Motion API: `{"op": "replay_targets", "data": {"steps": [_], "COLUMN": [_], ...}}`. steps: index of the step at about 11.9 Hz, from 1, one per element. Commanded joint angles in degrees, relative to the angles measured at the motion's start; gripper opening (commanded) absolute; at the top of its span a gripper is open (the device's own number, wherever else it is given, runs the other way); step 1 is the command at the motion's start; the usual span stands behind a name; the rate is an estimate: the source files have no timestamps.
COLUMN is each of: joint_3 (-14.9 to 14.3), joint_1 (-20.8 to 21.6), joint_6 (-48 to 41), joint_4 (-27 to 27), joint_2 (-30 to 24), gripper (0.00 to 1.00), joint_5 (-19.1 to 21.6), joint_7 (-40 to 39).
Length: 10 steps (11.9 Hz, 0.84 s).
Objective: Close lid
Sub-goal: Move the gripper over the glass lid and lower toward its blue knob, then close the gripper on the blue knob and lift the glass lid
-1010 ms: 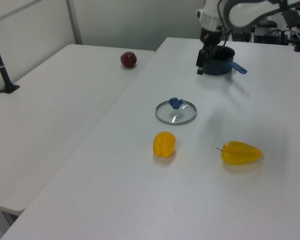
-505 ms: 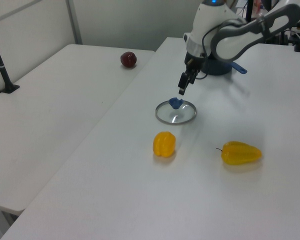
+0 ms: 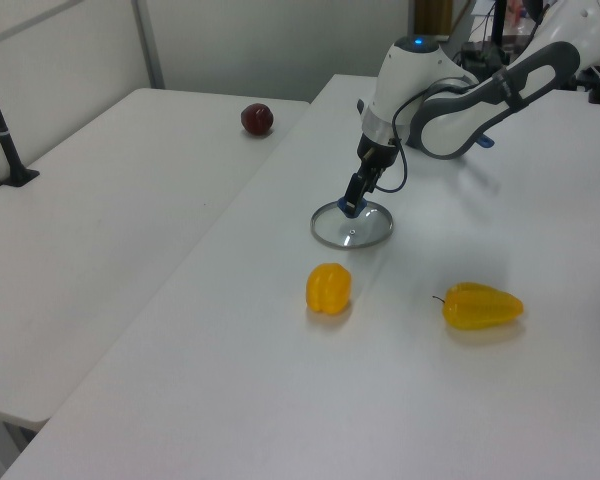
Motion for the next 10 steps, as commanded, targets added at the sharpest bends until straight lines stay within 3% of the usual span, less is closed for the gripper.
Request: {"op": "replay_targets", "data": {"steps": [1, 2, 3, 7, 9, 10], "joint_3": [-0.52, -0.52, -0.52, -0.52, -0.52, -0.52], "joint_1": [1.24, 1.25, 1.25, 1.16, 1.16, 1.07], "joint_6": [0.76, 0.76, 0.76, 3.48, 3.66, 3.66], "joint_4": [0.40, 0.40, 0.40, 0.40, 0.40, 0.40], "joint_2": [0.45, 0.53, 0.53, 1.15, 1.15, 1.15], "gripper": [0.89, 0.80, 0.78, 0.85, 0.83, 0.78], "joint_5": [-0.88, -1.84, -2.03, -3.69, -4.05, -4.31], "joint_7": [1.30, 1.39, 1.39, 1.39, 1.39, 1.30]}}
